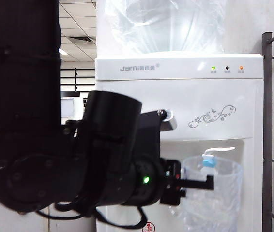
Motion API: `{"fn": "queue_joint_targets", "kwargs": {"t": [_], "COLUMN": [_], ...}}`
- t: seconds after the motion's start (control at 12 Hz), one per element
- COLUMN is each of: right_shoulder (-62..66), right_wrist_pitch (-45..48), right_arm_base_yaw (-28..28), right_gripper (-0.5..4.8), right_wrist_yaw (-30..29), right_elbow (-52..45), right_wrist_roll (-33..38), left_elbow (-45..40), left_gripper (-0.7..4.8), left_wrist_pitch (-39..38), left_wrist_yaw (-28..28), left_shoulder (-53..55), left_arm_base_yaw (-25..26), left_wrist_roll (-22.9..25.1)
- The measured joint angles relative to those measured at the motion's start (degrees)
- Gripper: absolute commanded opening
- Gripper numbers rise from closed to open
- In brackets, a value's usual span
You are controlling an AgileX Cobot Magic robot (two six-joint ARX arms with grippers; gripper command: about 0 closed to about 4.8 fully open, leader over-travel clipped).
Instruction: Pick up the plastic mug from the left desk, go to the cold water outlet of the water dispenser, press the vertical switch to get some water, then put the mug back on the desk.
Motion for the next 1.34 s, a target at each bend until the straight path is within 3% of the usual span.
{"fn": "queue_joint_targets", "kwargs": {"t": [0.5,1.09,1.17,1.34], "right_shoulder": [0.00,-0.63,-0.90,-1.14], "right_wrist_pitch": [0.02,0.00,-0.02,-0.04], "right_arm_base_yaw": [0.00,-0.02,-0.02,-0.02], "right_gripper": [-0.01,-0.01,-0.01,-0.01], "right_wrist_yaw": [0.02,0.74,0.87,0.87], "right_elbow": [0.00,0.00,0.00,0.00], "right_wrist_roll": [0.00,-0.02,-0.02,0.00], "left_elbow": [7.32,7.89,9.25,9.84], "left_gripper": [-0.05,-0.05,-0.05,-0.05], "left_wrist_pitch": [-6.34,-6.45,-4.96,-5.79], "left_wrist_yaw": [-0.02,-0.04,0.09,-0.02], "left_shoulder": [4.28,5.77,7.41,7.41], "left_arm_base_yaw": [0.00,0.04,-0.04,-0.11], "left_wrist_roll": [-2.25,-2.73,-5.29,-5.29]}}
